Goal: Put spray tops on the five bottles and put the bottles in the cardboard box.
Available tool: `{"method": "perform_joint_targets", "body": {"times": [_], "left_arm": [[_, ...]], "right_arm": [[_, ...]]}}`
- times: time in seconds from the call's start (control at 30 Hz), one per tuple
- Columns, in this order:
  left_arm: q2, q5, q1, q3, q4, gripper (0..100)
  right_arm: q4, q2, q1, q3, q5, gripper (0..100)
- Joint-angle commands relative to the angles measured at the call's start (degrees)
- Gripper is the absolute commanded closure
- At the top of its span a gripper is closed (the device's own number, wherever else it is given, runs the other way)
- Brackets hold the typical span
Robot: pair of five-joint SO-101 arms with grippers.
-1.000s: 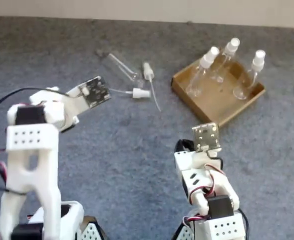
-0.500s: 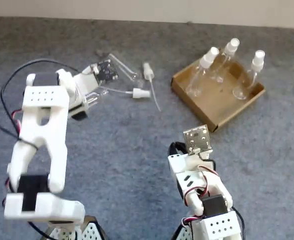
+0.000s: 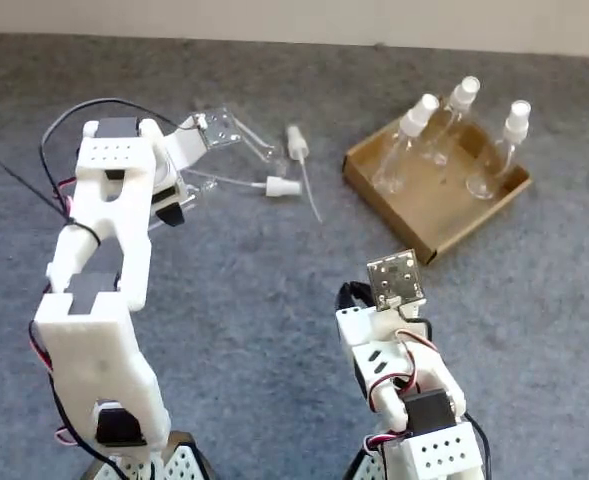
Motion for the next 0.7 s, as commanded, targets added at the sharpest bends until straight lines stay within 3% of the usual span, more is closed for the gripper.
{"method": "perform_joint_targets", "body": {"times": [0.0,0.3,0.5,0.67], "left_arm": [[2.86,-0.35,0.48,-5.85,0.44,78],[6.64,-0.44,0.57,-6.11,6.95,78],[6.73,-0.35,0.92,-5.67,7.21,92],[6.37,-0.35,1.1,-6.02,12.22,93]], "right_arm": [[-1.27,-0.66,-0.57,2.86,-0.18,97.4],[-1.27,-0.66,-0.57,2.95,-0.18,97.4],[-1.27,-0.66,-0.57,2.95,-0.18,97.4],[-1.27,-0.66,-0.57,2.95,-0.18,97.4]]}}
